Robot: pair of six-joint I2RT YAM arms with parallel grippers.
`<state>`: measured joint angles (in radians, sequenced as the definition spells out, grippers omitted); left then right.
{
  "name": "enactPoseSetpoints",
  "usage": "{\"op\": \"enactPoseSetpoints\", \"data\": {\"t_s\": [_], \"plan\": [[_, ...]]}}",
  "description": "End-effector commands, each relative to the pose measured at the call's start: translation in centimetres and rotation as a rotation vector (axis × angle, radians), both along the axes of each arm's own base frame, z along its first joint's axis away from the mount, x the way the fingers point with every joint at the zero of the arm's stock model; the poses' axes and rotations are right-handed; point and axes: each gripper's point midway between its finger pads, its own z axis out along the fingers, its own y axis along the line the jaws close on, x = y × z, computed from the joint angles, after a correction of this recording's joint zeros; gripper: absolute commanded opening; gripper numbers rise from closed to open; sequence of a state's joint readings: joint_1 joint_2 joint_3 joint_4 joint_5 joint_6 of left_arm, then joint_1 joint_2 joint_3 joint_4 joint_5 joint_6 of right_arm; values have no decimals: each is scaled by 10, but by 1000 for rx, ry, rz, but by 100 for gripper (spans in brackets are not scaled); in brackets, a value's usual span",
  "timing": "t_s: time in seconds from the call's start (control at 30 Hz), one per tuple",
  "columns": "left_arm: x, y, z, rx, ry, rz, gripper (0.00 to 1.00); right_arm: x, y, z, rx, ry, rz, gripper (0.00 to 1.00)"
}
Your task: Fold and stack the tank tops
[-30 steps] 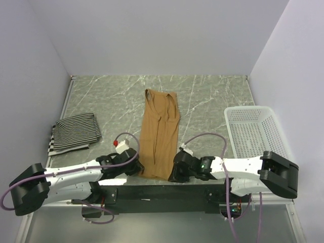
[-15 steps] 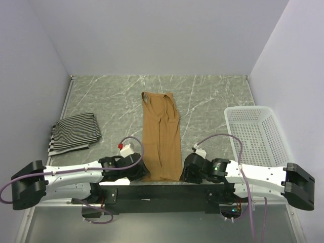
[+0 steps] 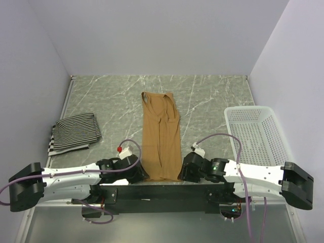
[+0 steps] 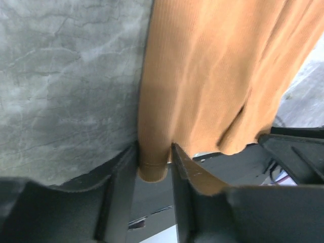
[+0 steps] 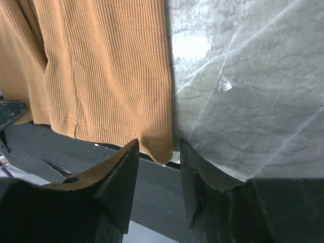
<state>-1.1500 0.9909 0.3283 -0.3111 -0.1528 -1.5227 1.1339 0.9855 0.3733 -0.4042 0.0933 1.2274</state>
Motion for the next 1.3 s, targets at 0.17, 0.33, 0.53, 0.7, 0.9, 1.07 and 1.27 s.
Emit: {"op": "enactPoseSetpoints", "data": {"t_s": [0.17,0.33,0.53,0.7,0.9,1.07,1.27], "plan": [[-25,37,-35,178,84,-76,17,6,-12,-8,-58,-25,-26,15],[-24,27,-20,150,56,-127,2,15,-11,16,-43,-85,-26,5],[-8,11,9,119,-20,-160,4,31,-1,57,-40,-171,5,4],[22,-1,28,45,-67,-166,1,53,10,77,-55,-225,15,3],[87,-6,58,29,-176,-114,0,88,20,83,-68,-261,14,1],[132,-17,79,15,-226,-103,0,129,21,92,-81,-300,-31,1],[185,-19,88,6,-254,-53,1,186,20,106,-78,-333,-72,0]]}}
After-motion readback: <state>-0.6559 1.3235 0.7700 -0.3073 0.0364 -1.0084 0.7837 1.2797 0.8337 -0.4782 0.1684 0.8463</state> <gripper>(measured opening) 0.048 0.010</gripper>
